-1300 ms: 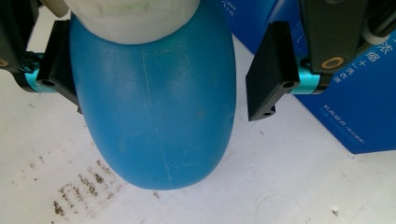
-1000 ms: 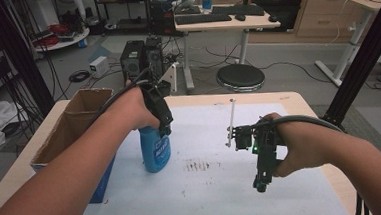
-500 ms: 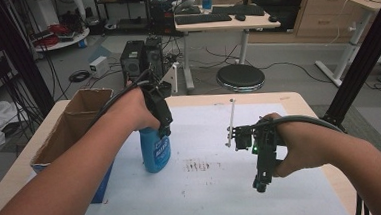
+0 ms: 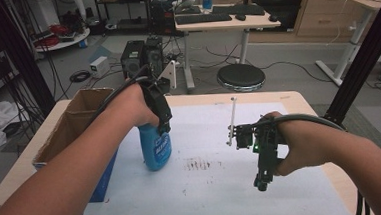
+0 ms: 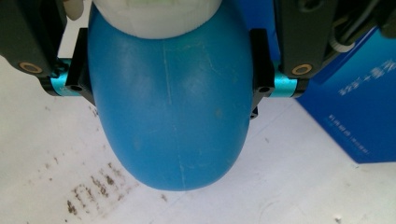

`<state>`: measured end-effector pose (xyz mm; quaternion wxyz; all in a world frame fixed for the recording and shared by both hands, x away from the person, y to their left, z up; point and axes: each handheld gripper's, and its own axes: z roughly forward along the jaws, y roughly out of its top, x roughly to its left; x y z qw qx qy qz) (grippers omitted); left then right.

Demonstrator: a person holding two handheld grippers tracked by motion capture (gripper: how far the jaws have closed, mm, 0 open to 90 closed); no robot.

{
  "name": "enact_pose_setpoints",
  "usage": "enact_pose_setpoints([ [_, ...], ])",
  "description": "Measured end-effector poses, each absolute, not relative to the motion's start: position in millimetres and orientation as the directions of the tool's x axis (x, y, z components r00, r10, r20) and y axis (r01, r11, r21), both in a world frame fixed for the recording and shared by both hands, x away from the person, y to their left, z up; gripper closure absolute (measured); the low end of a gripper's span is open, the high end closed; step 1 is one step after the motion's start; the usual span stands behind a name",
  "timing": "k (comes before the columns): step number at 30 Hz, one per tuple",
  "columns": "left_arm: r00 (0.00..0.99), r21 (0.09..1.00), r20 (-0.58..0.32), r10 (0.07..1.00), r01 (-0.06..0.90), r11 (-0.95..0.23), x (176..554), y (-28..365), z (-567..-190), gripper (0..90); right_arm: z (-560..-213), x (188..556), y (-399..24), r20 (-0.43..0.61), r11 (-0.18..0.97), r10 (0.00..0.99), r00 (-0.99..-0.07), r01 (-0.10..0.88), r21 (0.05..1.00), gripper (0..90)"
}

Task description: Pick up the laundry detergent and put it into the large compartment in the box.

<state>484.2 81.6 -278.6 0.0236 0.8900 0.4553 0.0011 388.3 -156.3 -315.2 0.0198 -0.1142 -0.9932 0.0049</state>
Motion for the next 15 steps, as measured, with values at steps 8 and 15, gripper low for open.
enact_pose_setpoints([
  [8, 0.613, 0.035, -0.031, 0.790, 0.790, -0.612, 463.6, 85.4, -227.4, 37.2, -310.8, 387.4, -153.2, 0.032, 0.976, 0.216, -0.976, 0.216, -0.007, 2.9],
  [15, 0.623, 0.036, -0.043, 0.781, 0.782, -0.622, 449.3, 95.0, -189.1, 37.3, -307.9, 386.1, -149.5, 0.024, 0.980, 0.201, -0.979, 0.201, -0.003, 2.9],
])
